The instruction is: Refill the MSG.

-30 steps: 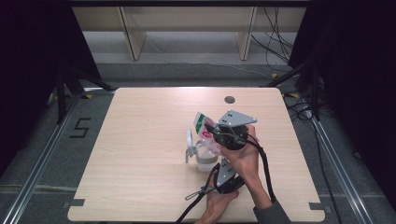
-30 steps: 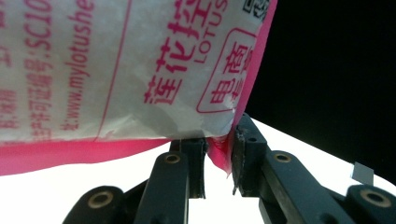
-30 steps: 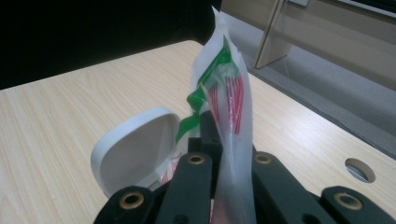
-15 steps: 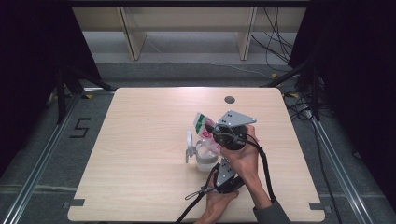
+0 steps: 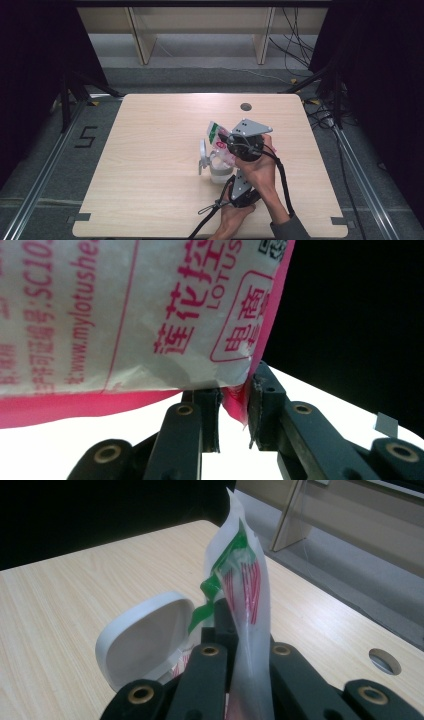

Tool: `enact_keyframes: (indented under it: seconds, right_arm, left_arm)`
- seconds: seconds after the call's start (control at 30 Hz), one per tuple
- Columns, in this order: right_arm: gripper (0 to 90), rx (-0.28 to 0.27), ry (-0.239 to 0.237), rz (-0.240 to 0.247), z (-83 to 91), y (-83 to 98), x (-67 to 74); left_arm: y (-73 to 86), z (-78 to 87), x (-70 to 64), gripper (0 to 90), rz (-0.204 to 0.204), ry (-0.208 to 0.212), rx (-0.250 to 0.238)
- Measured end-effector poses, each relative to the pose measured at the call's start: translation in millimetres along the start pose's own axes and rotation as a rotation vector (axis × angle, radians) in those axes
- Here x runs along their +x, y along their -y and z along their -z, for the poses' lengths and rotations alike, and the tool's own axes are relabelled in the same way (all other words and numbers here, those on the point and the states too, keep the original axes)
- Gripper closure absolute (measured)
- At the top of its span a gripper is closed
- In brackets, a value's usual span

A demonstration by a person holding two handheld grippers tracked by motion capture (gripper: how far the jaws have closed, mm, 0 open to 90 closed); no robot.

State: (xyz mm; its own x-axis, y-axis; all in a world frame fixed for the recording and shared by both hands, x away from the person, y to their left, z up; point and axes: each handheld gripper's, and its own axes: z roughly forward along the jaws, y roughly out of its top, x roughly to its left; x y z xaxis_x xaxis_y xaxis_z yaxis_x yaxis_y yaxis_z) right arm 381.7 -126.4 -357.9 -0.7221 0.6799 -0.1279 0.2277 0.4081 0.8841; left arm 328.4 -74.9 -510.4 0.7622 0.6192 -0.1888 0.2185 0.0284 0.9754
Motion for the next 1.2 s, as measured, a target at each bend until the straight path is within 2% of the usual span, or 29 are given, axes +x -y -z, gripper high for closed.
enact_keyframes:
  seconds: [0.03, 0.23, 0.27, 0.3, 0.37, 0.4, 0.57, 0.87, 1.0, 1.13, 1.2]
  right_arm:
    - [90.0, -0.003, -0.002, 0.016, 0.2, -0.2, -1.6]
    - [90.0, -0.007, 0.003, 0.011, -1.1, 0.0, 0.3]
    - [90.0, 0.002, 0.006, 0.029, -0.3, -0.3, -0.9]
    - [90.0, 0.005, 0.006, -0.028, -1.4, 1.1, 3.4]
    - [90.0, 0.010, 0.000, -0.026, -1.6, 1.0, 3.3]
    - [90.0, -0.003, 0.008, 0.009, -3.0, 1.0, 1.6]
    - [90.0, 0.010, -0.002, 0.021, -2.8, 0.7, 1.6]
    - [90.0, 0.005, -0.006, 0.019, -2.6, 0.5, 2.2]
    - [90.0, 0.000, 0.004, -0.013, -1.6, 0.7, 3.2]
    - [90.0, 0.005, -0.001, -0.010, -0.7, 0.3, 2.9]
    - [90.0, -0.004, 0.003, -0.006, -1.4, 0.2, 3.5]
  left_arm:
    - [0.1, 0.1, 0.1, 76.4, -0.001, 0.000, -0.001]
    - [0.3, 0.6, 0.5, 76.5, -0.003, 0.000, 0.003]
    - [0.4, 0.7, 0.5, 76.5, -0.001, 0.001, 0.005]
    - [0.5, 0.6, 0.4, 76.5, 0.000, 0.000, 0.004]
    - [0.6, 0.8, 0.5, 76.5, 0.000, 0.000, 0.005]
    - [0.7, 0.9, 0.8, 76.5, 0.000, 0.000, 0.007]
    - [0.6, 1.2, 1.0, 76.4, -0.003, 0.000, 0.009]
    - [0.1, 1.3, 0.9, 76.5, -0.005, -0.001, 0.006]
    - [-0.1, 0.8, 0.6, 76.5, -0.004, -0.001, 0.002]
    - [-0.4, 2.3, 0.0, 76.5, -0.009, -0.013, 0.014]
    - [-0.4, 1.3, 0.2, 76.6, -0.004, -0.001, -0.002]
